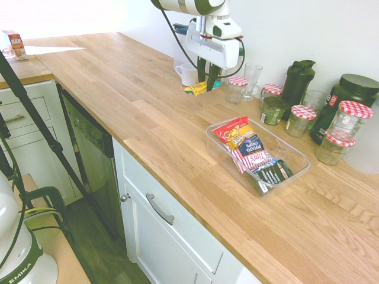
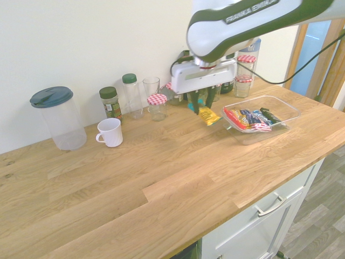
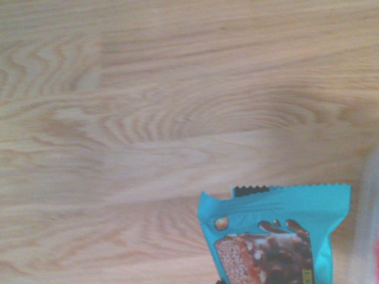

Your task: Put the protein bar into the container

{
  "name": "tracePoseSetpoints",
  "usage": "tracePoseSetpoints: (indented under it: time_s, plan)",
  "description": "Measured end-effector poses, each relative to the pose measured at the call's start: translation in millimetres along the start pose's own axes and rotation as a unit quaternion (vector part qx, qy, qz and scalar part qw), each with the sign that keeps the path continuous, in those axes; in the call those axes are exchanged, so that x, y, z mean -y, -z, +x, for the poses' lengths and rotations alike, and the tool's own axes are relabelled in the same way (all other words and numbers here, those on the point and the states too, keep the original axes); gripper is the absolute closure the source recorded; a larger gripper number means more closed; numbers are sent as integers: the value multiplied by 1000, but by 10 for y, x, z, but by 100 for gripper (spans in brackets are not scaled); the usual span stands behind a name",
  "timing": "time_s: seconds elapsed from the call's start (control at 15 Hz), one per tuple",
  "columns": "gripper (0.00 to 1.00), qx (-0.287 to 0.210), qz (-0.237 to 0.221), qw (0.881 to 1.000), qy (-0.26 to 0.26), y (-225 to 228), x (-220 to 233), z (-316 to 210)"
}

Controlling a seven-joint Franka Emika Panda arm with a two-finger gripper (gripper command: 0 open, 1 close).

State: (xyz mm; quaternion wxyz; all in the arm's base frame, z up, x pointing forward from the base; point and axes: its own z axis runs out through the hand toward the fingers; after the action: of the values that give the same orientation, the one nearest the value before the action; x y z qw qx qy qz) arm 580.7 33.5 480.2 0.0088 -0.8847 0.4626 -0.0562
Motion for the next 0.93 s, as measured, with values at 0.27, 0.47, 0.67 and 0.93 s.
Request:
tracePoseSetpoints:
  time_s: [0.27, 0.47, 0.67, 0.93]
  plan:
    - [100, -5, 4, 1000, -5, 26, -1022, 515]
    - [100, -3, 11, 1000, -11, -113, -1545, 907]
    - [100, 1, 20, 1000, -15, -226, -1803, 1178]
    - [100, 7, 17, 1000, -16, -431, -1911, 1574]
